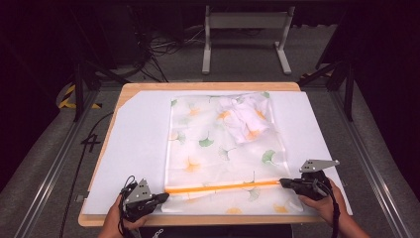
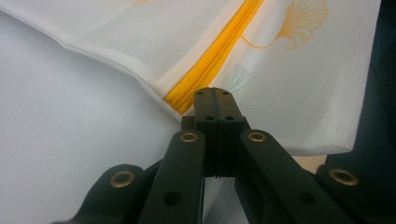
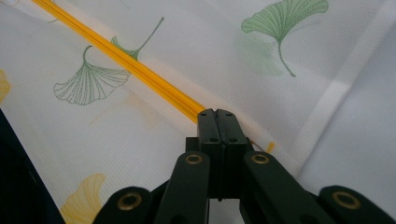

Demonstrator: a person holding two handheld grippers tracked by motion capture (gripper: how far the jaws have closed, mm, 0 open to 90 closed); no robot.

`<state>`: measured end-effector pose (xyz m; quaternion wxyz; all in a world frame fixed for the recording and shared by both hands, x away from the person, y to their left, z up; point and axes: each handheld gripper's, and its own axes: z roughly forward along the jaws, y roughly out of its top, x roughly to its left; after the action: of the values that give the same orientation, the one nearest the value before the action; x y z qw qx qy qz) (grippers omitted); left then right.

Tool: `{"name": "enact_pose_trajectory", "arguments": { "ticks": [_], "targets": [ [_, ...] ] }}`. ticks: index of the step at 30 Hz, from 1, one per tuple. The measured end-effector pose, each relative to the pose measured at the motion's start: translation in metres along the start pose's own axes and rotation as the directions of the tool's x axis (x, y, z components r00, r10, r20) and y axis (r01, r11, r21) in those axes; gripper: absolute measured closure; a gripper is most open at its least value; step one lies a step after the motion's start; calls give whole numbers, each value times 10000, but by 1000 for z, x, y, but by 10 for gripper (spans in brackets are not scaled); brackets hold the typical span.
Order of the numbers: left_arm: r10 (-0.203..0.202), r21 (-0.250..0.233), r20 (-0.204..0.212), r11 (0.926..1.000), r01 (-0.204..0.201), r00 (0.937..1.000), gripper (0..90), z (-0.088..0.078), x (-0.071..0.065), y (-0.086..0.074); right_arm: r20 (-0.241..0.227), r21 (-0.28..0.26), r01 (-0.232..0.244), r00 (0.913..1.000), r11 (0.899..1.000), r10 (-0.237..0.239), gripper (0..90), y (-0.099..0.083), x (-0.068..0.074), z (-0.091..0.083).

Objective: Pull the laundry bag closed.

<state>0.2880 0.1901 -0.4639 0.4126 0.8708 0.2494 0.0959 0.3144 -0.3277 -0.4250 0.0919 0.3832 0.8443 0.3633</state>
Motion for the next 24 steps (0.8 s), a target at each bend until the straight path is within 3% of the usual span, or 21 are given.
{"name": "enact_pose_trajectory", "arguments": {
  "ticks": [9,14,24],
  "targets": [
    [-47,-18,30,10000,47,10000,900,0,0,0,204,6,-234,9995,9997,234,900,-6,-8,-9],
    [-46,-23,36,10000,46,10000,900,0,1,0,84,-56,-607,9981,9981,607,900,-12,-14,-14],
    [-14,-37,33,10000,14,10000,900,0,1,0,237,-104,-459,9987,9989,461,900,-16,-13,-10]
  ]
}}
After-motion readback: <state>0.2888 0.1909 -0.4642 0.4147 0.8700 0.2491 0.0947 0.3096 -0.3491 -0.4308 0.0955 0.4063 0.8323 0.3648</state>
